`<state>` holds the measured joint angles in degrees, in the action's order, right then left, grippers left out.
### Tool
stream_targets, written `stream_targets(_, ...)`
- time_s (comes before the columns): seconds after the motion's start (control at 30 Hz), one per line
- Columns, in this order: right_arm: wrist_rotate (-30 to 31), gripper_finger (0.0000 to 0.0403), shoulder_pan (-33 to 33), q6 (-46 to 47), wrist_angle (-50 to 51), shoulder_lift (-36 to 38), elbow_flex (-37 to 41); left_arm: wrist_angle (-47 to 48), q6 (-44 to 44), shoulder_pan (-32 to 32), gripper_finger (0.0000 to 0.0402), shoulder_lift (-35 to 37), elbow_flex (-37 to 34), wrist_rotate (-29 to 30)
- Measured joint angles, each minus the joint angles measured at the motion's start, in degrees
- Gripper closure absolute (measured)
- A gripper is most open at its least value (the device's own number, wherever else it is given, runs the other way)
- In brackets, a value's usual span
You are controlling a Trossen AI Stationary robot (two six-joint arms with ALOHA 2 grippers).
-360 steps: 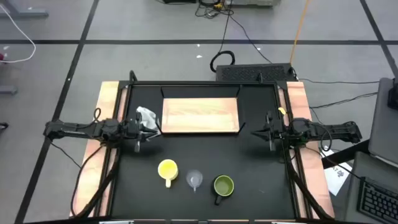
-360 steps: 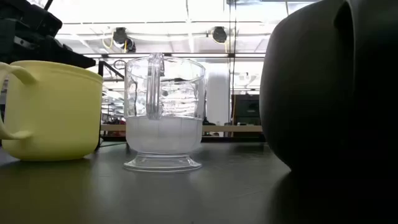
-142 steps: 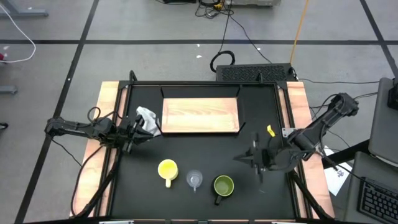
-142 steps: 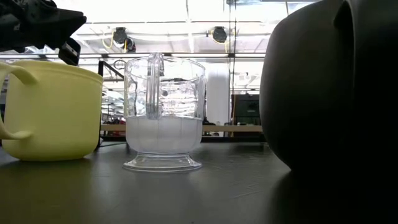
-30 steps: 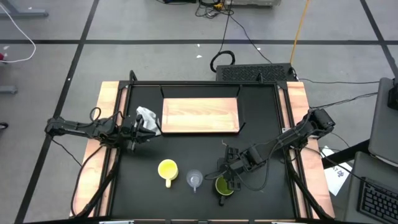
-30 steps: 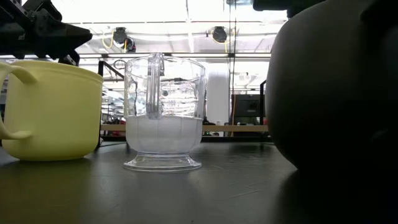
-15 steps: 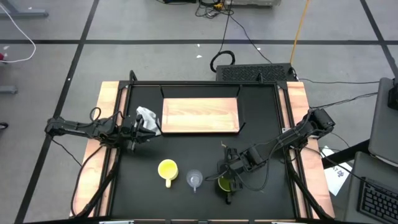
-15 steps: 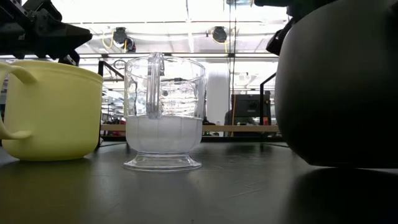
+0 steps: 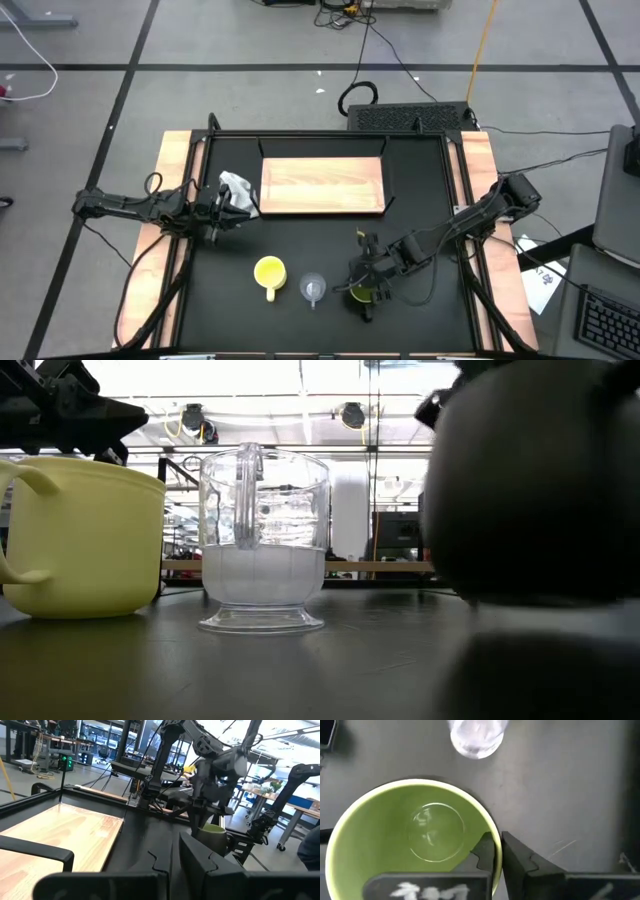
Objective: Stack small to large cups/mugs on shelf
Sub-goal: Put the black mug on the shelf
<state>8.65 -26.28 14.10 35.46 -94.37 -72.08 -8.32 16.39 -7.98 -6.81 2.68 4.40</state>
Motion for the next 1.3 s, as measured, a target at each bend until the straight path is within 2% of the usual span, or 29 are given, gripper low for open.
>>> stream_targets(0.33,2.18,0.0396,-0.05,-1.73,0.79,10.06,-0.31,0.00,-0.14,0.00,0.0369,0.00,0.00,0.00)
stream_targets(0.67,7.84,0.0395,-0.24,-1.55,9.03,18.14,-0.08,0.00,-1.08,-0.01,0.0369,0.01,0.00,0.00)
stream_targets(0.87,8.19,0.0395,-0.46,-3.04,8.16,18.92,1.36,-0.02,-1.06,0.01,0.0369,0.02,0.00,0.00)
stream_targets(1.03,7.99,0.0395,1.36,-5.30,3.07,18.60,2.28,-0.31,-1.16,0.01,0.0369,0.00,0.00,0.01)
stream_targets(1.3,1.72,0.0395,8.44,-9.77,-1.39,17.81,2.28,-0.25,-1.17,0.01,0.0369,0.00,0.00,0.00)
